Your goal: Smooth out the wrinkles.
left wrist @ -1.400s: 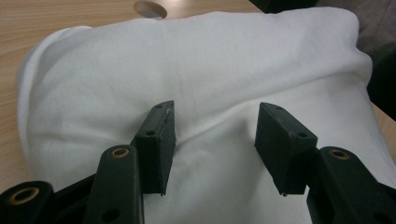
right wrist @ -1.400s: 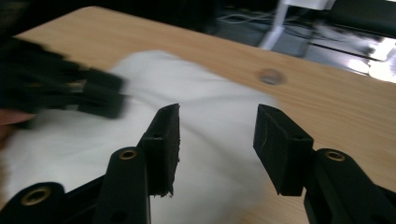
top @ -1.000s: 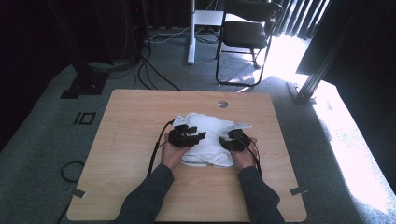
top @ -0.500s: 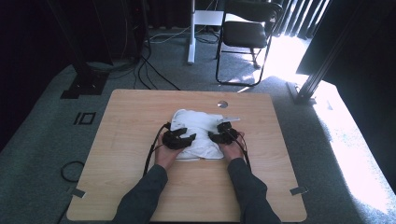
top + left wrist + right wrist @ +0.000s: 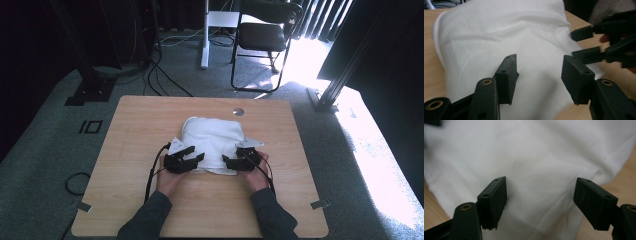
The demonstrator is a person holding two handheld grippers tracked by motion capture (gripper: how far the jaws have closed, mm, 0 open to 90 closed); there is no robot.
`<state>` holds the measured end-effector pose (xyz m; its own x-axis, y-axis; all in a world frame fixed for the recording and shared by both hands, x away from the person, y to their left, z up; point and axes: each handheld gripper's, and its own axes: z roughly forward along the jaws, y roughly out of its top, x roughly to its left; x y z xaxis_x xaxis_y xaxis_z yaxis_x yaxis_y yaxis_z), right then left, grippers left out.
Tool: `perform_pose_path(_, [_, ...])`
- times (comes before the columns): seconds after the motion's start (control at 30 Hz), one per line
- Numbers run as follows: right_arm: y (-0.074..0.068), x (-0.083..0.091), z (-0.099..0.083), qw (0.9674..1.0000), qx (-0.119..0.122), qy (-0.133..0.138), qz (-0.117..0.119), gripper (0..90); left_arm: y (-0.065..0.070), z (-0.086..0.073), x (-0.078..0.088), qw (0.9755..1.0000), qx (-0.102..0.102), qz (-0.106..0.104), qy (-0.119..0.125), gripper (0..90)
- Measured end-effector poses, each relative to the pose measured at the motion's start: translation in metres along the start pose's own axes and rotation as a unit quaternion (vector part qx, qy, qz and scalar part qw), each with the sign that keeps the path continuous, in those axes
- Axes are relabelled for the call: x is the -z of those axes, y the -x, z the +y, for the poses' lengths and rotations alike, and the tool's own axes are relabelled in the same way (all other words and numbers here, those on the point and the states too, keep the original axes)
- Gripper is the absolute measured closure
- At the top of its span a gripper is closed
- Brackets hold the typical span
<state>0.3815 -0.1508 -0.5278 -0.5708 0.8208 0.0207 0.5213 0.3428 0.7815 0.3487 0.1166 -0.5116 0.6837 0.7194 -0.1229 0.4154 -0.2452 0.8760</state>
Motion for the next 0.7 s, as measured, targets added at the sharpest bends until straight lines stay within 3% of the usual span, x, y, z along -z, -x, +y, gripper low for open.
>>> perform_pose_path(0.07, [0.006,0.002,-0.011,0.9997,-0.010,-0.017,-0.009,25.1,0.003,-0.005,0.002,0.9999,-0.008,-0.005,-0.013,47.5])
perform_pose_path(0.17, [0.009,0.007,-0.015,0.9992,-0.001,-0.033,-0.021,24.9,0.003,-0.009,0.010,0.9999,-0.011,-0.002,-0.010,47.6])
perform_pose_path(0.23, [0.011,0.013,-0.017,0.9990,0.005,-0.032,-0.032,24.3,-0.002,-0.010,0.019,0.9999,-0.010,0.008,-0.004,47.1])
perform_pose_path(0.33, [0.019,0.026,-0.024,0.9991,-0.013,-0.014,-0.038,24.4,-0.013,-0.009,0.032,0.9995,-0.006,0.032,-0.001,46.1])
perform_pose_path(0.4, [0.023,0.031,-0.027,0.9989,-0.021,-0.009,-0.041,24.4,-0.013,-0.009,0.032,0.9995,-0.006,0.032,-0.001,45.9])
perform_pose_path(0.43, [0.030,0.038,-0.035,0.9980,-0.042,0.001,-0.047,25.2,-0.026,-0.010,0.042,0.9987,0.002,0.050,-0.003,45.9])
perform_pose_path(0.5, [0.035,0.043,-0.040,0.9973,-0.052,0.006,-0.051,25.2,-0.034,-0.012,0.046,0.9984,0.013,0.056,-0.005,45.9])
perform_pose_path(0.7, [0.043,0.048,-0.052,0.9955,-0.076,0.008,-0.056,25.1,-0.043,-0.026,0.057,0.9970,0.037,0.065,-0.020,45.9])
